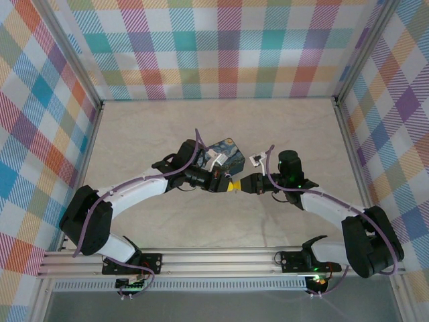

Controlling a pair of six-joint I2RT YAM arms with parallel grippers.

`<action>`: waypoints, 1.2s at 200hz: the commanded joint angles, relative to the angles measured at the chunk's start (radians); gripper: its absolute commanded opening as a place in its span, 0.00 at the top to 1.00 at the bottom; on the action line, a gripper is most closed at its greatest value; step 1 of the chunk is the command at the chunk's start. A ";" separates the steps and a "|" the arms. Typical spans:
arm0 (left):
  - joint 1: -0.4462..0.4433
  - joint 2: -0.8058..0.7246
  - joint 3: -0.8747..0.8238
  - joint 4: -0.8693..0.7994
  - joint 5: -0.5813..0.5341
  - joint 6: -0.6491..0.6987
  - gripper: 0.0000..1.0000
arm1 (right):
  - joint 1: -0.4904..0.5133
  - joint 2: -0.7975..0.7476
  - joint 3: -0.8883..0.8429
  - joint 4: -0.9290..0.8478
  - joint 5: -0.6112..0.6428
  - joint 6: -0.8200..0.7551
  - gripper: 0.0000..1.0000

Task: Unlock a padlock with a key

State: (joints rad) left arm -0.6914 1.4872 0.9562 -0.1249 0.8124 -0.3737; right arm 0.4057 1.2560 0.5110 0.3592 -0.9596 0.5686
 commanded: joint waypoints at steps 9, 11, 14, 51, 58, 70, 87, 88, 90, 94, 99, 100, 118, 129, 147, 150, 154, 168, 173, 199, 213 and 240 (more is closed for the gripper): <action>0.004 -0.017 -0.008 0.031 0.024 -0.002 1.00 | -0.003 0.000 -0.024 0.060 -0.043 0.010 0.76; 0.005 -0.015 -0.008 0.032 0.024 -0.001 1.00 | -0.004 0.000 -0.023 0.064 -0.044 0.012 0.77; 0.004 -0.016 -0.009 0.033 0.024 -0.001 1.00 | -0.004 0.000 -0.025 0.068 -0.046 0.013 0.78; 0.005 -0.017 -0.018 0.042 0.023 -0.005 1.00 | -0.003 0.002 -0.035 0.098 -0.058 0.027 0.86; 0.006 -0.018 -0.018 0.044 0.022 -0.005 1.00 | -0.004 0.002 -0.037 0.099 -0.059 0.027 0.88; 0.006 -0.016 -0.022 0.044 0.020 -0.004 1.00 | -0.004 0.003 -0.040 0.111 -0.063 0.032 0.92; 0.010 -0.013 -0.024 0.048 0.012 -0.009 1.00 | -0.005 0.004 -0.051 0.142 -0.072 0.044 0.98; 0.010 -0.011 -0.024 0.049 0.011 -0.010 1.00 | -0.004 0.004 -0.051 0.143 -0.073 0.045 0.99; 0.011 -0.011 -0.026 0.048 0.009 -0.012 1.00 | -0.004 0.003 -0.053 0.145 -0.073 0.046 1.00; 0.013 -0.010 -0.026 0.052 0.006 -0.015 1.00 | -0.005 0.003 -0.056 0.148 -0.075 0.047 1.00; 0.017 -0.007 -0.028 0.055 0.003 -0.021 1.00 | -0.005 0.003 -0.057 0.152 -0.074 0.048 1.00; 0.018 -0.007 -0.029 0.055 0.001 -0.023 1.00 | -0.004 0.003 -0.058 0.152 -0.074 0.048 1.00; 0.029 0.001 -0.034 0.072 -0.010 -0.044 1.00 | -0.004 0.002 -0.067 0.160 -0.068 0.054 1.00; 0.033 0.008 -0.032 0.074 -0.026 -0.053 0.96 | -0.004 0.000 -0.072 0.158 -0.057 0.057 1.00; 0.041 0.015 -0.032 0.083 -0.050 -0.074 0.68 | -0.005 -0.005 -0.075 0.140 -0.016 0.063 1.00; 0.042 0.015 -0.033 0.084 -0.056 -0.079 0.66 | -0.004 -0.007 -0.074 0.131 -0.004 0.063 1.00; 0.044 0.013 -0.034 0.087 -0.064 -0.085 0.63 | -0.003 -0.008 -0.073 0.117 0.009 0.060 1.00; 0.047 -0.003 -0.041 0.080 -0.117 -0.101 0.55 | -0.004 -0.018 -0.066 0.067 0.057 0.047 1.00; 0.047 -0.013 -0.041 0.064 -0.156 -0.105 0.52 | -0.004 -0.023 -0.065 0.051 0.071 0.042 1.00; 0.047 -0.078 -0.086 0.060 -0.318 -0.165 0.42 | -0.005 -0.039 -0.064 0.000 0.120 0.027 1.00; 0.046 -0.105 -0.115 0.077 -0.372 -0.208 0.40 | -0.007 -0.045 -0.068 -0.002 0.127 0.027 1.00; 0.023 -0.162 -0.182 0.084 -0.529 -0.282 0.38 | -0.007 -0.059 -0.072 -0.025 0.151 0.017 1.00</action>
State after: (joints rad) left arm -0.6525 1.3865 0.8257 -0.0647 0.4709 -0.5652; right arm 0.3985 1.2266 0.4500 0.3679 -0.8402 0.6132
